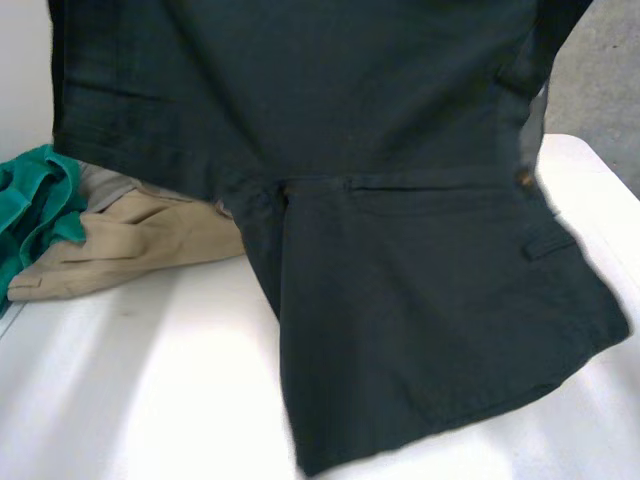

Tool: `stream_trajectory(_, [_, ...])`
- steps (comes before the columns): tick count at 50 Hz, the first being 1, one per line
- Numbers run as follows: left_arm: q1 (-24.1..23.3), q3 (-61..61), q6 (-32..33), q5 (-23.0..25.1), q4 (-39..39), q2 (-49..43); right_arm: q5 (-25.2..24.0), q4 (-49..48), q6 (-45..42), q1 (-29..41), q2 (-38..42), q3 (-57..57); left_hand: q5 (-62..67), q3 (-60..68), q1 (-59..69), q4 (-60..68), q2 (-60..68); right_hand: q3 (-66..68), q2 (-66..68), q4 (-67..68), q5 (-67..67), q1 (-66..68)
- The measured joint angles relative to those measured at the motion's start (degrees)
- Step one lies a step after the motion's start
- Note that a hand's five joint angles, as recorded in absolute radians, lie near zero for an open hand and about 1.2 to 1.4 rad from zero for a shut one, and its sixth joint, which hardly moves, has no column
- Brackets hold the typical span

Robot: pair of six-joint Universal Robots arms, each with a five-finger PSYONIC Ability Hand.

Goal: Fold the laundry.

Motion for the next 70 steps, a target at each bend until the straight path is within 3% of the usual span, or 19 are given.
stream_trajectory(11, [-0.33, 17.01, 0.6, 0.7, 7.9, -31.18, 11.21, -8.55, -3.68, 4.23, 15.61, 4.02, 0.0, 0.0, 0.0, 0.02, 0.0, 0.0, 0.0, 0.01, 0.0, 0.0])
stream_trajectory(18, [-0.66, 32.99, 0.02, 2.32, 8.85, -52.54, 17.82, -27.13, -7.91, 7.48, 29.14, 3.4, -0.29, -0.46, -0.35, -0.43, -0.7, 0.0, 0.0, 0.02, 0.0, 0.0])
stream_trajectory(20, [-0.77, 35.71, -0.36, 3.09, 8.86, -55.76, 18.39, -31.16, -9.04, 7.95, 32.16, 2.42, -10.21, -11.75, -10.58, -12.19, -12.19, -3.48, -3.38, -3.43, -2.47, -2.78])
stream_trajectory(22, [-0.94, 37.9, -0.79, 3.79, 8.86, -58.32, 18.61, -35.3, -11.07, 8.48, 36.59, -0.03, -23.41, -24.66, -26.87, -25.37, -26.5, -20.5, -20.99, -20.19, -20.59, -19.02])
stream_trajectory(23, [-1.01, 38.58, -0.97, 3.95, 8.85, -59.1, 18.58, -36.13, -12.09, 8.67, 38.46, -1.43, -39.57, -40.22, -44.87, -41.38, -42.19, -32.69, -33.65, -32.37, -33.43, -31.57])
stream_trajectory(25, [-1.21, 39.54, -1.3, 3.82, 8.78, -60.13, 18.43, -36.06, -14.54, 8.99, 42.29, -5.11, -51.07, -52.47, -54.68, -53.66, -53.17, -49.89, -50.33, -49.33, -49.66, -47.75])
stream_trajectory(30, [-1.7, 37.3, -1.21, -0.1, 7.81, -57.19, 18.44, -25.89, -17.42, 8.74, 47.07, -13.54, -53.63, -56.17, -55.27, -57.07, -56.93, -56.14, -55.57, -56.45, -54.41, -51.45])
stream_trajectory(35, [-2.28, 27.93, -0.15, -4.84, 4.69, -48.47, 16.64, -11.35, -16.19, 7.9, 44.78, -15.99, -53.62, -56.17, -55.27, -57.07, -56.94, -56.14, -55.57, -56.45, -54.41, -51.45])
stream_trajectory(36, [-2.58, 22.31, 0.2, -6.1, 2.97, -44.0, 14.59, -4.68, -16.14, 7.52, 42.06, -14.59, -53.64, -56.17, -55.27, -57.07, -56.95, -56.14, -55.57, -56.45, -54.41, -51.45])
stream_trajectory(41, [-3.37, 4.12, 0.19, -7.22, -2.32, -31.64, 8.06, 9.39, -19.63, 6.38, 32.8, -4.6, -53.63, -56.17, -55.27, -57.08, -56.98, -56.14, -55.57, -56.45, -54.41, -51.45])
stream_trajectory(46, [-3.81, -12.2, -1.78, -5.6, -7.19, -22.45, 3.58, 15.33, -25.05, 4.87, 24.13, 9.52, -52.39, -54.21, -52.91, -54.64, -54.59, -52.75, -52.06, -53.34, -51.87, -49.28])
stream_trajectory(51, [-3.91, -28.48, -6.64, -0.42, -11.22, -16.0, -0.05, 12.15, -29.3, 2.83, 16.61, 26.21, -49.48, -51.55, -49.57, -51.6, -51.89, -47.11, -47.79, -47.8, -45.9, -43.75])
stream_trajectory(53, [-3.78, -34.99, -9.43, 2.66, -11.85, -14.81, -2.63, 5.27, -30.92, 1.32, 12.98, 37.4, -48.41, -50.43, -48.53, -50.44, -50.88, -46.8, -47.78, -47.54, -45.36, -43.52])
stream_trajectory(58, [-3.19, -41.08, -13.34, 6.56, -10.33, -16.14, -5.62, -9.6, -31.56, -0.32, 10.61, 50.87, -48.23, -50.34, -48.53, -50.18, -50.64, -43.41, -43.93, -43.94, -42.03, -39.68])
stream_trajectory(61, [-3.08, -41.46, -14.51, 7.37, -9.31, -17.4, -6.18, -16.44, -31.4, -0.78, 10.67, 54.72, -48.23, -50.34, -48.53, -50.18, -50.64, -38.61, -38.29, -38.96, -37.7, -34.69])
stream_trajectory(68, [-4.41, -38.43, -17.48, 7.58, -7.64, -21.2, -5.58, -29.94, -29.92, -1.89, 12.55, 58.97, -48.23, -50.34, -48.53, -50.18, -50.64, -4.38, -3.42, -4.77, -4.01, -5.04])
stream_trajectory(70, [-5.1, -37.6, -17.96, 7.36, -7.52, -21.89, -5.21, -31.07, -29.34, -2.2, 12.75, 59.1, -48.22, -50.25, -48.51, -50.13, -50.5, -1.07, -0.75, -1.17, -0.75, -2.47])
